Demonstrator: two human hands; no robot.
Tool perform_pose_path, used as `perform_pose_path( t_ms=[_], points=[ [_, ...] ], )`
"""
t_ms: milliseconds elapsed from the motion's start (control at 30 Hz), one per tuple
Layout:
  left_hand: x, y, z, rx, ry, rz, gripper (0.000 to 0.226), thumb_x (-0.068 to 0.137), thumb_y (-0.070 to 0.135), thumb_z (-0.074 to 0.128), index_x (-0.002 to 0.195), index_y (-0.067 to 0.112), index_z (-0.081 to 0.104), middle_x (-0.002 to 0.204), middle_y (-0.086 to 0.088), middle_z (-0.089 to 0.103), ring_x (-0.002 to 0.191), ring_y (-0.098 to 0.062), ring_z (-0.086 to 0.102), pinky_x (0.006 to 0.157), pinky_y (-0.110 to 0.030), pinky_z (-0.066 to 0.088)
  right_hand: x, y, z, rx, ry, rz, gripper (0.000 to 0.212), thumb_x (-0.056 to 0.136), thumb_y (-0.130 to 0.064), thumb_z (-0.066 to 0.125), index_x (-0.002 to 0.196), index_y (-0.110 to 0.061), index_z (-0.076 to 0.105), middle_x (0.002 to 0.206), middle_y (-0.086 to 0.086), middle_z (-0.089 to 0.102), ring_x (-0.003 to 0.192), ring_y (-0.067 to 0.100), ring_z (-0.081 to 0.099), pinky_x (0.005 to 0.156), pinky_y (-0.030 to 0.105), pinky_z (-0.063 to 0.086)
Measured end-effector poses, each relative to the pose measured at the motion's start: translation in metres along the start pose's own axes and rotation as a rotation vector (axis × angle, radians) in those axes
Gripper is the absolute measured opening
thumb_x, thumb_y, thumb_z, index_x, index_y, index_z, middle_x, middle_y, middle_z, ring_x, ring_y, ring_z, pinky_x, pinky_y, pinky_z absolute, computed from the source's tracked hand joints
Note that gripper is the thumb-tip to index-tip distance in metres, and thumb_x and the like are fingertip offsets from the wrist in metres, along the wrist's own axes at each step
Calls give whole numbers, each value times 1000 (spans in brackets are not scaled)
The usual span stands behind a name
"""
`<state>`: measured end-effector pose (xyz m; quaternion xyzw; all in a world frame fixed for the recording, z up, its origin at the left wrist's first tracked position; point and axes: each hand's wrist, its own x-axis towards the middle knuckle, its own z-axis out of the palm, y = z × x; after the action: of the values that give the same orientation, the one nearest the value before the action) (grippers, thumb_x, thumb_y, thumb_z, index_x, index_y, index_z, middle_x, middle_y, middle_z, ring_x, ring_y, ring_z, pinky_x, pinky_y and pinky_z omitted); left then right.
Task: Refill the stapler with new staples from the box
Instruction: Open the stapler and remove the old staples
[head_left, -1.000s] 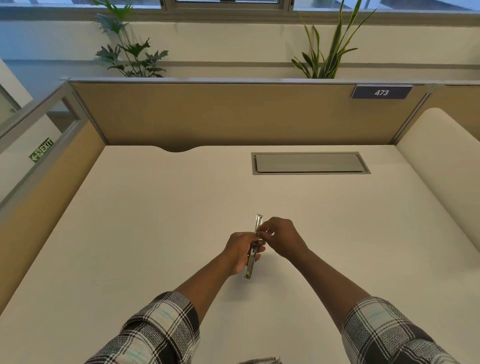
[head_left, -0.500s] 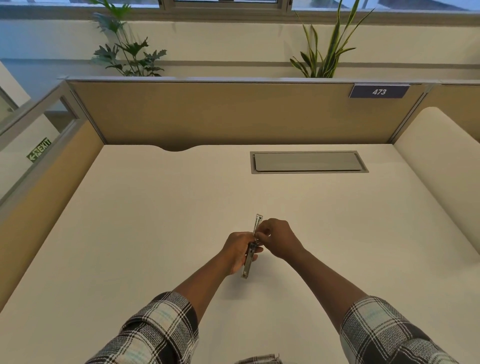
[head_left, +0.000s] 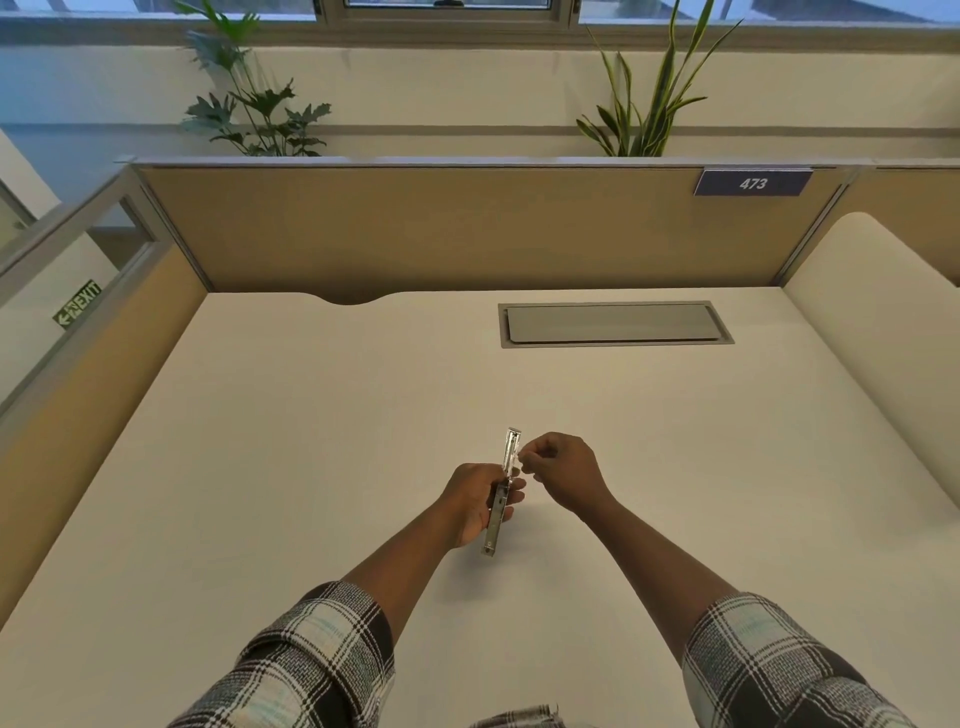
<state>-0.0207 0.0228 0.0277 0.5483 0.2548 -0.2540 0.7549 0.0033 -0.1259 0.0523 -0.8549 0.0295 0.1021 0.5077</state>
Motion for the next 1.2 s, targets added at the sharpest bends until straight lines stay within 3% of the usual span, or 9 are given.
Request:
perform_pose_path(
  t_ms=[100,233,333,467,633,967,1100,1200],
  points=[
    [0,-1,2,-61,1,-28,25,94,12,46,104,-1,65,84,-12,71,67,-18,68,58,-28,50,-1,2,-1,113,-8,54,10,80,-11,65,89,-14,67,80,4,73,74,18,69,74,35,55],
    [0,0,2,-125,-19,-79,20,93,19,48,90,4,62,81,-11,66,66,-19,63,60,-28,46,-2,5,-2,147,-66,72,23,91,-7,50,104,-11,69,84,3,66,72,12,65,68,30,52],
    [1,-1,0,-103,-20,-84,18,90,25,57,89,7,61,80,-9,65,68,-19,63,62,-29,47,-3,6,-2,135,-82,98,28,93,-7,44,101,-11,70,82,6,64,73,13,62,69,31,51],
    [6,-8,-2,13,38,-24,29,89,28,67,108,6,62,85,-10,66,67,-19,68,60,-30,53,-3,9,0,88,-90,108,27,91,-7,46,98,-12,71,83,2,66,75,15,63,74,34,51],
    [16,-15,-1,124,124,-5,35,92,39,62,102,5,62,87,-13,70,70,-24,72,65,-35,56,-2,15,3,14,-117,126,26,88,-7,48,96,-10,72,76,-1,65,70,13,62,73,30,48],
    [19,-10,3,20,139,-55,13,98,9,49,108,8,58,106,-22,64,94,-34,69,65,-52,60,2,29,4,-164,-204,103,21,89,-11,52,95,-13,72,84,2,71,76,13,65,74,25,47],
    [25,-12,4,-41,191,-22,25,91,-10,46,101,7,62,94,-20,60,84,-34,67,63,-51,61,1,32,4,-85,-278,221,15,89,-8,53,89,-11,68,84,5,70,77,18,70,61,21,48],
    [30,-14,4,-49,272,-13,21,91,-9,48,92,7,62,82,-16,60,75,-30,64,65,-47,62,-3,29,7,42,-331,379,14,90,-10,50,93,-10,63,90,13,73,76,23,71,64,29,54]
  ],
)
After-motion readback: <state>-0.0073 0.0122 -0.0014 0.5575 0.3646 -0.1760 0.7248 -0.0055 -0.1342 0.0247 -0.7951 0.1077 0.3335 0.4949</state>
